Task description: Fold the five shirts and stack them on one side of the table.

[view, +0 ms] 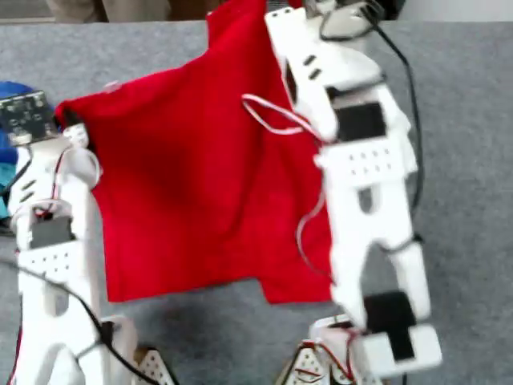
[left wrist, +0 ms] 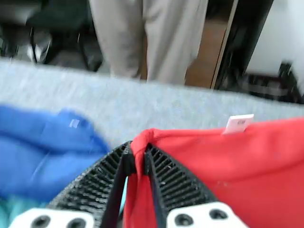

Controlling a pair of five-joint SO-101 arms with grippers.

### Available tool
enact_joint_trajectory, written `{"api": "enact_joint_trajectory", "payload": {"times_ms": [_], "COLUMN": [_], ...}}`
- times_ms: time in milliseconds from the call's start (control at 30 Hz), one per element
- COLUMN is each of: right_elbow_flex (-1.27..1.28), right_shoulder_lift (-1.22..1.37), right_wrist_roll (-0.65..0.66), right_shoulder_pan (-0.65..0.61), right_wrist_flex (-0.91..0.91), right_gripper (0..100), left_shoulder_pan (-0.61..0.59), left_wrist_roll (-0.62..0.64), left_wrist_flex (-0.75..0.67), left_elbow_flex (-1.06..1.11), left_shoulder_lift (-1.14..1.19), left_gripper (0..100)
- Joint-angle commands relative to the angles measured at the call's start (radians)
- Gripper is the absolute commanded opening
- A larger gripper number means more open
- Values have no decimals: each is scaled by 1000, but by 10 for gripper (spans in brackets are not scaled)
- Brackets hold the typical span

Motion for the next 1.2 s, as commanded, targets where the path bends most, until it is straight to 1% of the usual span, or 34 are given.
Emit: {"api": "enact_joint_trajectory", "payload": {"times_ms": [0,133,400,500,567,667,800,867,967,1067,1133,1167], "right_elbow_flex": [-120,-283,-570,-679,-746,-852,-975,-1017,-1076,-1156,-1228,-1268], "right_shoulder_lift": [130,275,558,659,719,802,900,937,972,975,975,978], "right_wrist_roll": [-64,-75,-72,-68,-68,-66,-64,-37,17,34,83,118], "right_shoulder_pan": [54,88,101,101,101,101,102,102,99,101,101,101], "right_wrist_flex": [-37,32,147,196,227,261,267,282,356,470,574,634], "right_gripper": [1,1,1,1,1,1,1,1,1,1,1,1], "left_shoulder_pan": [15,-17,-18,-48,-68,-72,-54,-40,-17,5,20,25], "left_wrist_roll": [12,18,18,17,17,15,11,9,9,9,-3,-32], "left_wrist_flex": [-150,-61,61,135,196,276,295,302,342,434,559,629], "left_elbow_flex": [-71,-265,-626,-724,-779,-829,-842,-835,-822,-821,-838,-859], "left_shoulder_lift": [147,331,659,743,754,754,754,754,756,753,753,753], "left_gripper": [19,19,19,19,19,19,19,19,19,19,19,19]}}
